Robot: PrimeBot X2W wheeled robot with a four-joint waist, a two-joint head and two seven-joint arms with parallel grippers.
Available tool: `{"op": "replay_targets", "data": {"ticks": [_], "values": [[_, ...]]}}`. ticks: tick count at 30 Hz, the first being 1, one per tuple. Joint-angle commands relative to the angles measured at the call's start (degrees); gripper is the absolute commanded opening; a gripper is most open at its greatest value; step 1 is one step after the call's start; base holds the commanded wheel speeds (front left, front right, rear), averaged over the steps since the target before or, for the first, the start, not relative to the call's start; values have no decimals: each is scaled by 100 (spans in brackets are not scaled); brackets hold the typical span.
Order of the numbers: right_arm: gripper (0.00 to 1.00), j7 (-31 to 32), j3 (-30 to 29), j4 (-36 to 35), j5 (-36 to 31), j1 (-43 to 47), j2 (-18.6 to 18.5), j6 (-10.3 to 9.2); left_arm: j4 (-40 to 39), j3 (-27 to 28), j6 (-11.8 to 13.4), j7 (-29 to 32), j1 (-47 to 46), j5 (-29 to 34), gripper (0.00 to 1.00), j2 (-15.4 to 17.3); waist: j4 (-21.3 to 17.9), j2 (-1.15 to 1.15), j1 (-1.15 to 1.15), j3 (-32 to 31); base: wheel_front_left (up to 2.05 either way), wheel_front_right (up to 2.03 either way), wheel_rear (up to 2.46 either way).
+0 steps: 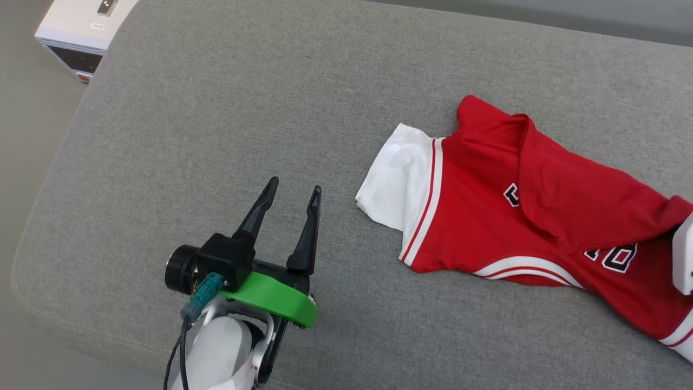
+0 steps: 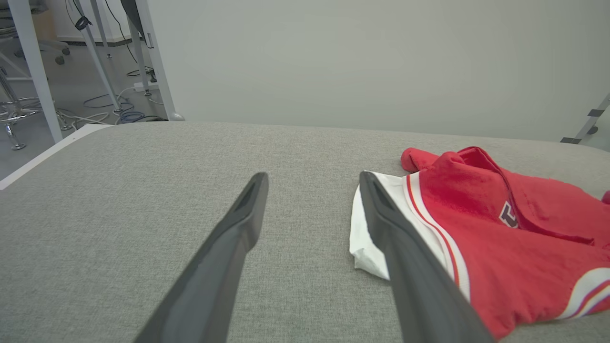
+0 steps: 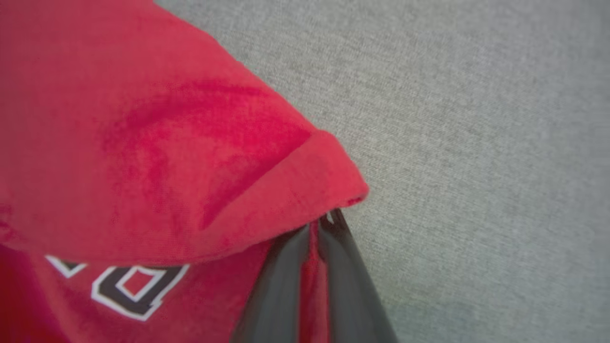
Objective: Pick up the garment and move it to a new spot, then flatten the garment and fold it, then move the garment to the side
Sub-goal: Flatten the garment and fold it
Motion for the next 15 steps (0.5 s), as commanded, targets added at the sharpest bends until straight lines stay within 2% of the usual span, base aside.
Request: {"op": "replay_targets", "data": {"ticks": [1, 10, 15], "values": [[0, -71, 46, 37, 50, -152, -99, -6, 26, 9, -39, -34, -120, 52, 100, -40, 3, 0, 0, -7, 0, 0, 0], [0, 41, 274, -39, 53, -1286, -861, -6, -63, -72, -67, -34, -210, -16, 100, -52, 191, 0, 0, 276, 0, 0, 0], [0, 69, 833, 367, -193, -2142, -1293, -6, -134, -198, -16, -34, -345, -157, 100, -53, 426, 0, 0, 624, 0, 0, 0]]}}
